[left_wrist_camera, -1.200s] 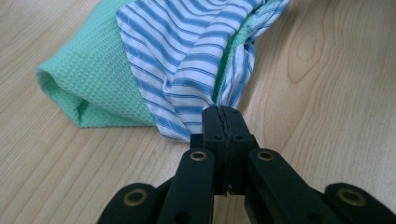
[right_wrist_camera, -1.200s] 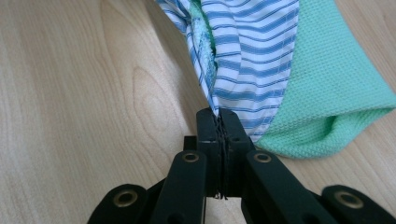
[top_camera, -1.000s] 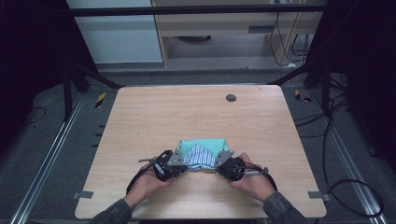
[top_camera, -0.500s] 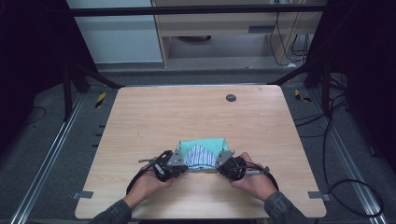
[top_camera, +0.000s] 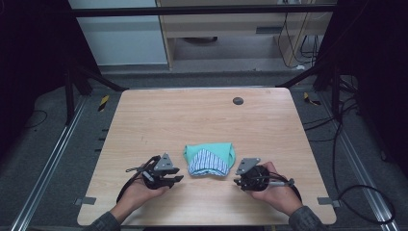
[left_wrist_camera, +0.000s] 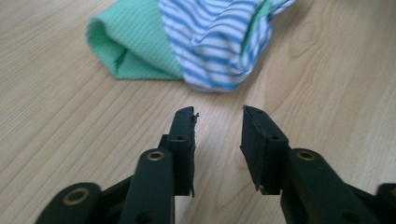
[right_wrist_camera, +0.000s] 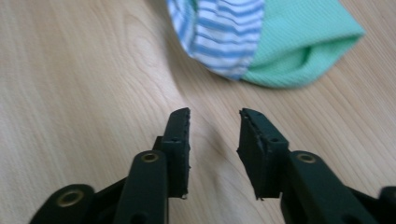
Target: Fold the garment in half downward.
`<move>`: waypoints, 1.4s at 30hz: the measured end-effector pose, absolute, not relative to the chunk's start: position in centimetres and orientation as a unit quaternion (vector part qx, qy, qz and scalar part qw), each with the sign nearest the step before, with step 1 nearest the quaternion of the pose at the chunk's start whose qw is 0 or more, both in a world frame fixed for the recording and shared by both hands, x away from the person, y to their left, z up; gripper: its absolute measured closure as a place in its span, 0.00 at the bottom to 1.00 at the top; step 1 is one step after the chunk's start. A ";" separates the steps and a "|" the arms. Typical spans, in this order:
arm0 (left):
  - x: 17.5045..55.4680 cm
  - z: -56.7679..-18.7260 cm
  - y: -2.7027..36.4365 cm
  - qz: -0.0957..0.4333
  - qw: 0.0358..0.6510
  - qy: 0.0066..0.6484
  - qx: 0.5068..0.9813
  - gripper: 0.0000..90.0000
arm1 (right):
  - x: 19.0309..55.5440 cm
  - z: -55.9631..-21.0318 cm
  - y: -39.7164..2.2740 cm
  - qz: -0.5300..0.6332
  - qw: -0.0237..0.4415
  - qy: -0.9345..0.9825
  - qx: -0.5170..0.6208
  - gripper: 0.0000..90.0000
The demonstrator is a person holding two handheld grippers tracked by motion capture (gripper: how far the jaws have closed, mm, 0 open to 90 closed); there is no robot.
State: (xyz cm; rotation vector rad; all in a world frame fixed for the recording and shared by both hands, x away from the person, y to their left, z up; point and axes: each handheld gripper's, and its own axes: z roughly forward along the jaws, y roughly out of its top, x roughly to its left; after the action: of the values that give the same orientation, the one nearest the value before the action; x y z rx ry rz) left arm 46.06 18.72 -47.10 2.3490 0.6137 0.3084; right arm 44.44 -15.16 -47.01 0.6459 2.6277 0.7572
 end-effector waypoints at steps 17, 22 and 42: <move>48.7 -47.8 21.7 0.158 0.309 0.315 0.883 0.26 | 47.3 -47.9 -20.1 0.283 0.185 0.870 0.358 0.20; 49.6 -48.0 23.0 0.165 0.302 0.336 0.877 0.21 | 48.3 -48.3 -21.4 0.293 0.186 0.851 0.394 0.16; 53.9 -49.6 26.5 0.200 0.318 0.449 0.811 0.07 | 52.3 -50.5 -22.6 0.297 0.227 0.763 0.527 0.07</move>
State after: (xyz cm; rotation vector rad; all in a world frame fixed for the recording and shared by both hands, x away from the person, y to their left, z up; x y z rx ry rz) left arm 53.89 26.46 -49.56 2.1324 1.1825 0.5255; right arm 52.34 -22.62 -50.53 1.4532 2.1017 0.8176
